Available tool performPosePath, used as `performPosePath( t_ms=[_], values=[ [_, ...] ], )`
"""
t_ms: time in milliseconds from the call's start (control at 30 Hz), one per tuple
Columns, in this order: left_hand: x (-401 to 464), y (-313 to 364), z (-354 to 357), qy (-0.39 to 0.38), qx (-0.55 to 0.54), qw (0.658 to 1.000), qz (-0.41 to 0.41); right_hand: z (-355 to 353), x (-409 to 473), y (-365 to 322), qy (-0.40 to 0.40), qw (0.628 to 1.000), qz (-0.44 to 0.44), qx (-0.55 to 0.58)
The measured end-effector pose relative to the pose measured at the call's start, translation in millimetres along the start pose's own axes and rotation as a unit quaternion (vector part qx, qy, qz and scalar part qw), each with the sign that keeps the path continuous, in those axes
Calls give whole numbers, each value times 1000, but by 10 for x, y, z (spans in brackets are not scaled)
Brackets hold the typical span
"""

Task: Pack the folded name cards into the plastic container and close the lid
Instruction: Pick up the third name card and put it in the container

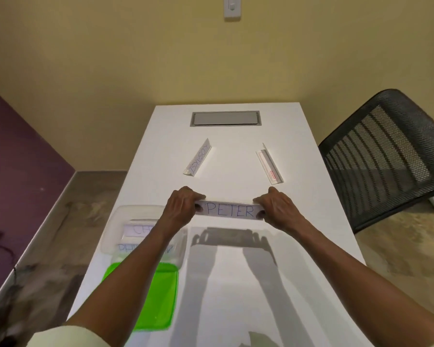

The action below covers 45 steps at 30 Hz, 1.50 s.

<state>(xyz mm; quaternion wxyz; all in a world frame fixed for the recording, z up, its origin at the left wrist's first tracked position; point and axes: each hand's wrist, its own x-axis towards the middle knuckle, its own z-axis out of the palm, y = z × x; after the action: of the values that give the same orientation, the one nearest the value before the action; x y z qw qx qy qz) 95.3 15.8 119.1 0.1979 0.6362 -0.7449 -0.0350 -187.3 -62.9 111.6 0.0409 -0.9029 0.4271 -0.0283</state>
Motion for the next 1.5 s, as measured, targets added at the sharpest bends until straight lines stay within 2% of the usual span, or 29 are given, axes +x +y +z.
performPosePath(
  t_ms=[267, 533, 967, 1233, 1367, 1500],
  values=[
    [-554, -620, -335, 4, -35, 993, -114, 16, 187, -805, 15, 999, -51, 5],
    [-970, -1141, -580, -46, -26, 979, -196, 55, 400, -1511, -5, 997, -83, 7],
    [-1256, -1717, -764, -78, -15, 971, -226, 207, 684, -2141, -8, 994, -112, 3],
    [-1274, -1946, -807, -96, -24, 957, -273, 293, 831, -2397, -32, 993, -117, 3],
    [-1269, -2033, -795, -102, 2, 964, -247, 374, 888, -2483, -46, 992, -121, 2],
    [-1247, -2070, -765, -140, 28, 961, -237, 445, 961, -2523, -59, 990, -125, -2]
  ],
)
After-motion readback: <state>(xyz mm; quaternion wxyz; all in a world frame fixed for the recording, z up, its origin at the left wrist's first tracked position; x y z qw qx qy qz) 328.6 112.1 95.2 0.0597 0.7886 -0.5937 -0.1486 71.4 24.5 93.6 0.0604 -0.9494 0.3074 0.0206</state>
